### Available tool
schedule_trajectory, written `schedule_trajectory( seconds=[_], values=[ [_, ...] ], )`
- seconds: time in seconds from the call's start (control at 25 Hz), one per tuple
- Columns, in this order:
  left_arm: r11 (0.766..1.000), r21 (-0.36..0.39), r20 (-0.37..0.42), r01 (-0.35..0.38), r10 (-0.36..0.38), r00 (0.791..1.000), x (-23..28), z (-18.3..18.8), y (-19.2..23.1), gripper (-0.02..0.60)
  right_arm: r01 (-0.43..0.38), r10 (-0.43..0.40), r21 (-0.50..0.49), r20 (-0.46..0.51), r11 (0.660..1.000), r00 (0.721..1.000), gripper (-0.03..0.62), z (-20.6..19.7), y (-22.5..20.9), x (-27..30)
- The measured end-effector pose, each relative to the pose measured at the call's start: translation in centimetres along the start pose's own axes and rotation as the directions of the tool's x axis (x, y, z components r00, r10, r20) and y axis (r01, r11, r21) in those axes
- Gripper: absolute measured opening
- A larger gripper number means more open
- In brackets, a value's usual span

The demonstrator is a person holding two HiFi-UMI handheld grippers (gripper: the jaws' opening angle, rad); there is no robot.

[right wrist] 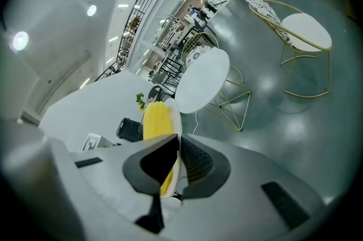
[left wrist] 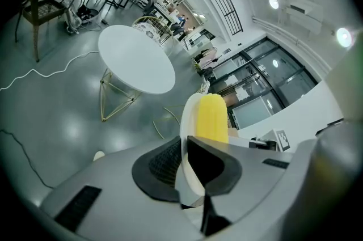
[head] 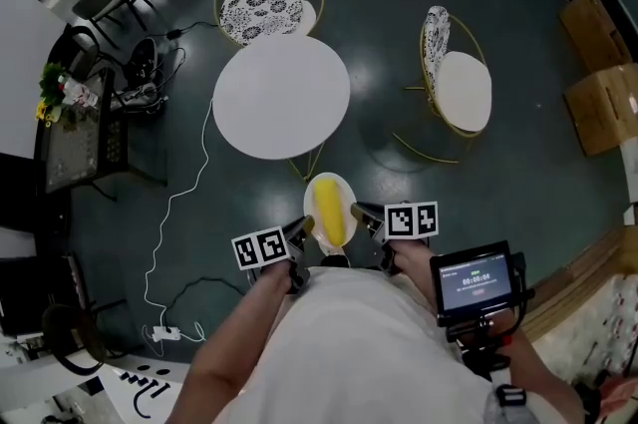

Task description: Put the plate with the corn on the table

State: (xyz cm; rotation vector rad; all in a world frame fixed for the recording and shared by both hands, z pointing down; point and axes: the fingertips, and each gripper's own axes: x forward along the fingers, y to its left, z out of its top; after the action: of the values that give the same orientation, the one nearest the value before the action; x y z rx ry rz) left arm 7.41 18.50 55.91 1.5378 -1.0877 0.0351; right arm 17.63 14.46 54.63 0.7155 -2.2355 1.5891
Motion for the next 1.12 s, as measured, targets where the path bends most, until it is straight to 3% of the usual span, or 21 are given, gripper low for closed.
schedule_trajectory(
  seconds=[0.64,1.12],
  values=[
    [1.000,0.001,0.012,0.005,-0.005,1.000,0.2,9.2,3.4,0.040,0.006,-0.006,-0.017,-0.004,1.000,1.000,0.029,6.4,2.0,7.2],
    [0.998,-0.062,0.106,-0.033,0.040,0.994,-3.0,10.7,5.7,0.040,-0.047,0.041,-0.069,-0.087,0.996,0.995,0.029,6.3,5.0,10.8]
  ],
)
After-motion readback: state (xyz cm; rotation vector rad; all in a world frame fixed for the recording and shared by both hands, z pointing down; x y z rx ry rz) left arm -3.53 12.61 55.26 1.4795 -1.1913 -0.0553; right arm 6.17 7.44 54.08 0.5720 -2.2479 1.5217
